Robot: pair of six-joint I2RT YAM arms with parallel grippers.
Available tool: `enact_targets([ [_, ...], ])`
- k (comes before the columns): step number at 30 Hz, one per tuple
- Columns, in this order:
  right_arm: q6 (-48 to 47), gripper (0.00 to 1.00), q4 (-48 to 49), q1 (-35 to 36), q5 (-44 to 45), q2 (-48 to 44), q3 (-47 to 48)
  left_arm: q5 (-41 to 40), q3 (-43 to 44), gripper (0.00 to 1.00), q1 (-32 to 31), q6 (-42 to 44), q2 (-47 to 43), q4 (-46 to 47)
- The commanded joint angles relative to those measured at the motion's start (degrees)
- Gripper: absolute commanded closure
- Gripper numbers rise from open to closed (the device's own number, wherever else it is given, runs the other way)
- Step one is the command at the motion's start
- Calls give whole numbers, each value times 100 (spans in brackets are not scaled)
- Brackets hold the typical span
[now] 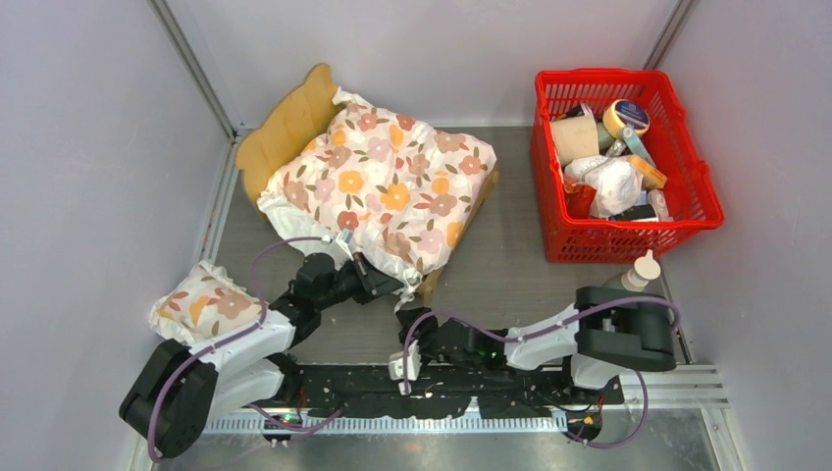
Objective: Set up the pet bed
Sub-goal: Tie the ropes to the bed frame.
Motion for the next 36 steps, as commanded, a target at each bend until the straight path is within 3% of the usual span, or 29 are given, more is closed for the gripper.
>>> enact_targets([
  [1,-1226,41,735,4,91,622,349,80,163,100,20,36,92,283],
  [13,-1992,45,610,-305,700,1411,765,150,89,100,27,2,132,344],
  [14,-2000,49,545,-343,690,1480,791,145,80,100,21,2,118,340],
  [16,-1987,67,488,-417,693,1524,824,125,90,100,20,56,113,288],
  [17,-1973,82,504,-429,734,1517,784,96,92,100,25,119,103,194],
  [19,-1758,93,663,-413,722,1287,620,38,46,100,20,216,79,108],
  [23,-672,95,655,-355,763,627,292,-36,-256,100,3,407,14,326],
  [27,139,95,1418,-304,879,108,-178,-188,-457,100,-45,682,-18,515],
  [36,1602,95,2139,-302,1399,-101,-516,-219,-556,100,-341,723,169,1015],
])
